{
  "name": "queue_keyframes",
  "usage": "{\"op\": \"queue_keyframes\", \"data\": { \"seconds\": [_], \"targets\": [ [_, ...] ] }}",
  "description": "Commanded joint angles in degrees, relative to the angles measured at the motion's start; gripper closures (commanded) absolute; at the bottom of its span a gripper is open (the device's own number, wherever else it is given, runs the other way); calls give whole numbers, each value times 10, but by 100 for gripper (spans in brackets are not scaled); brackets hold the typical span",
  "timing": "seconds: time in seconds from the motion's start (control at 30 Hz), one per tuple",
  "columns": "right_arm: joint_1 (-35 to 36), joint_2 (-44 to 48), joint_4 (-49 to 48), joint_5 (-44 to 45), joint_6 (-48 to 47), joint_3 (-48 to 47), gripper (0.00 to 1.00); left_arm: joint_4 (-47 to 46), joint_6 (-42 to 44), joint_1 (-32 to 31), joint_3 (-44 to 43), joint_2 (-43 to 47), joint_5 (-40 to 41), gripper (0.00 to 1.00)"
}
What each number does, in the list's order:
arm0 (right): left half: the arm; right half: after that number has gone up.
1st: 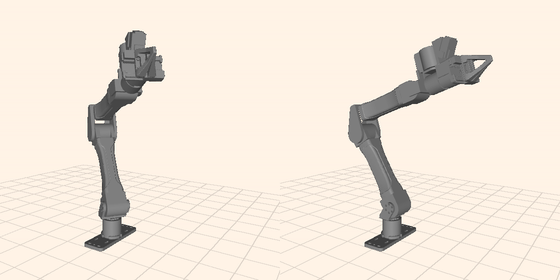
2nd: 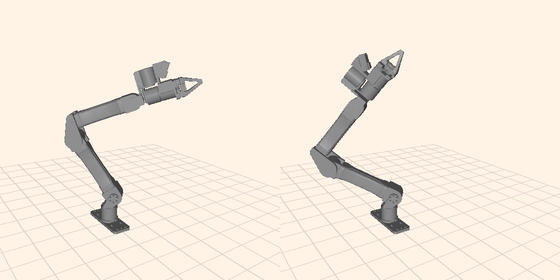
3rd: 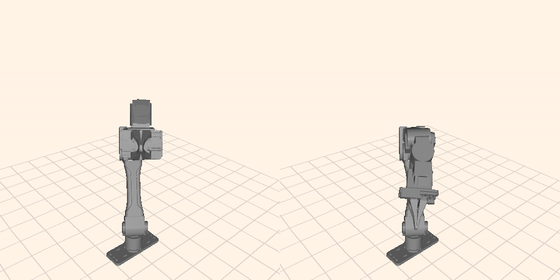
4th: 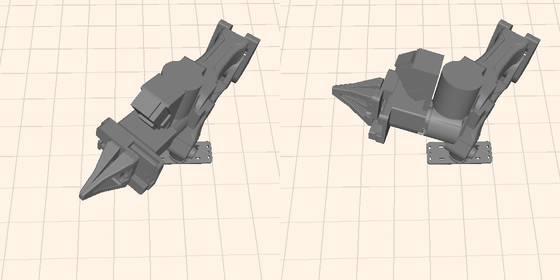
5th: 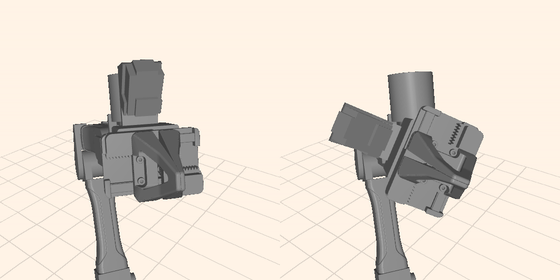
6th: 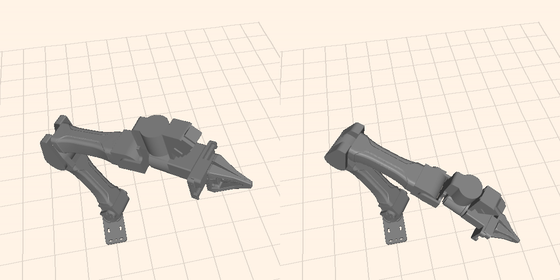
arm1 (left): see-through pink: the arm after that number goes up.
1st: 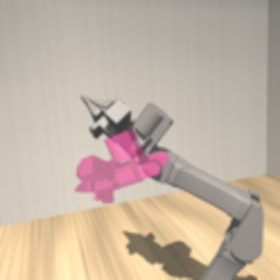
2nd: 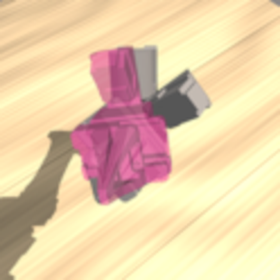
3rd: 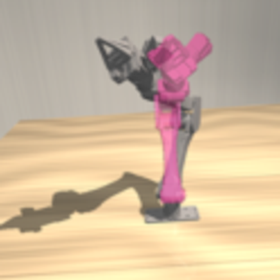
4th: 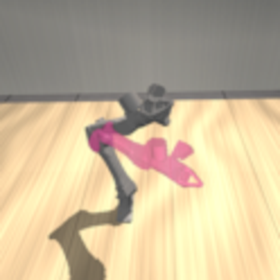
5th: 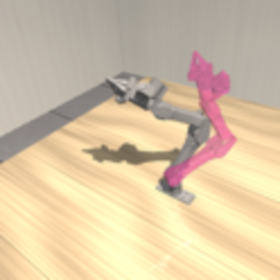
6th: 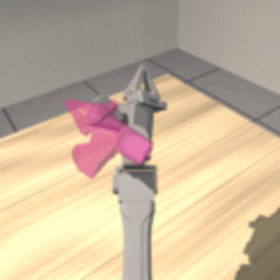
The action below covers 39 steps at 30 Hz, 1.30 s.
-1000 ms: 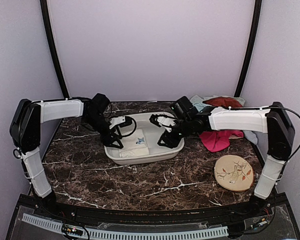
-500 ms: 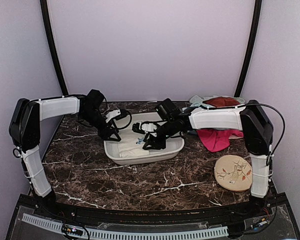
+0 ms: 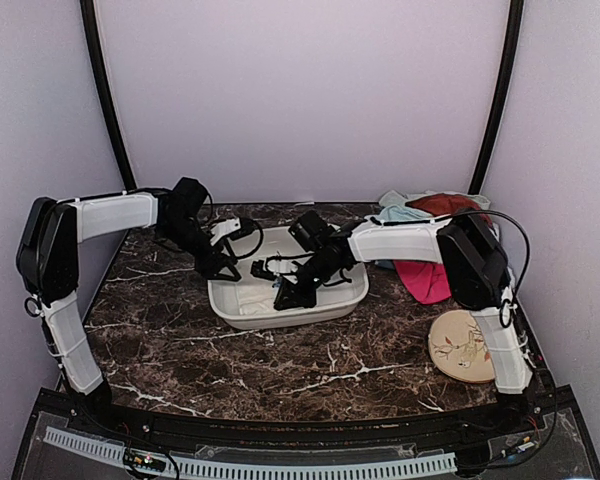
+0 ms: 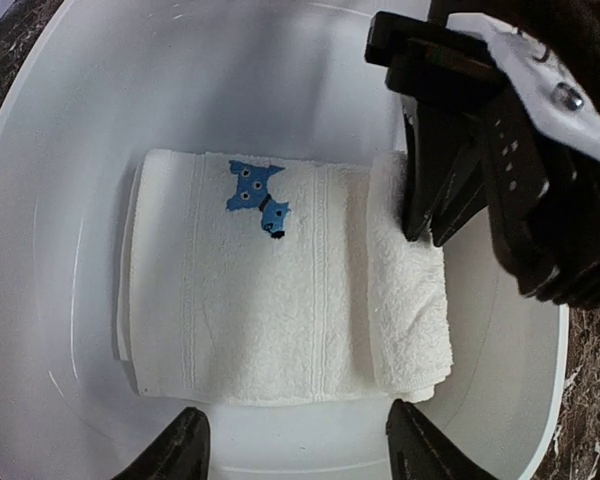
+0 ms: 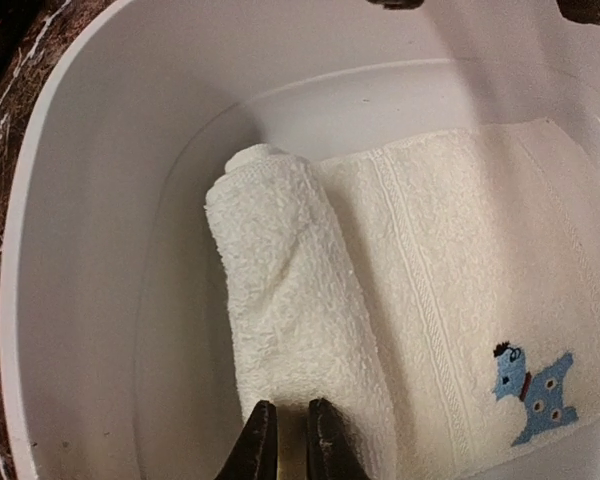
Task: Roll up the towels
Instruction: Fold the towel into the bin.
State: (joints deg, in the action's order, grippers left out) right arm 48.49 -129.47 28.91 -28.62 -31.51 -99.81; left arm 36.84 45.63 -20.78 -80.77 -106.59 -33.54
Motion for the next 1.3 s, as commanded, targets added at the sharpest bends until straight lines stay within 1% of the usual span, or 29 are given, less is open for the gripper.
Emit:
{"op": "queue_keyframes", "data": {
  "seconds": [0.0,0.03,0.1,0.23,0.4,0.5,0.6,0.67,0.73,0.8,0.93,1.07,1.1,1.17,1.27],
  "targets": [
    [-19,-54,9,-47,102,-81,94,3,38,3,14,52,-14,38],
    [-29,-68,11,-70,143,-99,96,5,46,1,17,54,-12,38],
    [-39,-94,25,-99,192,-136,100,13,60,-2,24,55,-5,39],
    [-50,-136,57,-140,261,-197,100,25,97,-20,39,60,14,41],
    [-68,-173,75,-178,348,-232,100,21,131,-53,46,53,40,42],
    [-72,-189,87,-183,376,-245,100,6,155,-79,44,41,66,43],
    [-73,-189,80,-178,398,-243,100,6,170,-99,24,12,86,48],
    [-75,-181,62,-180,412,-228,100,25,177,-106,1,-10,85,54],
    [-75,-172,40,-181,426,-210,100,48,184,-110,-20,-29,74,59],
    [-77,-166,22,-185,443,-200,100,59,188,-115,-21,-39,69,59],
    [-84,-156,2,-183,458,-190,100,67,195,-125,-4,-41,64,56],
    [-87,-149,-1,-181,456,-184,100,52,177,-125,11,-42,68,53],
    [-88,-146,-3,-181,455,-180,100,37,171,-125,19,-42,76,55],
    [-90,-135,-10,-177,449,-168,100,10,156,-125,29,-46,93,65],
    [-98,-103,-36,-143,438,-133,99,21,128,-119,2,-66,96,80]
  ]
}}
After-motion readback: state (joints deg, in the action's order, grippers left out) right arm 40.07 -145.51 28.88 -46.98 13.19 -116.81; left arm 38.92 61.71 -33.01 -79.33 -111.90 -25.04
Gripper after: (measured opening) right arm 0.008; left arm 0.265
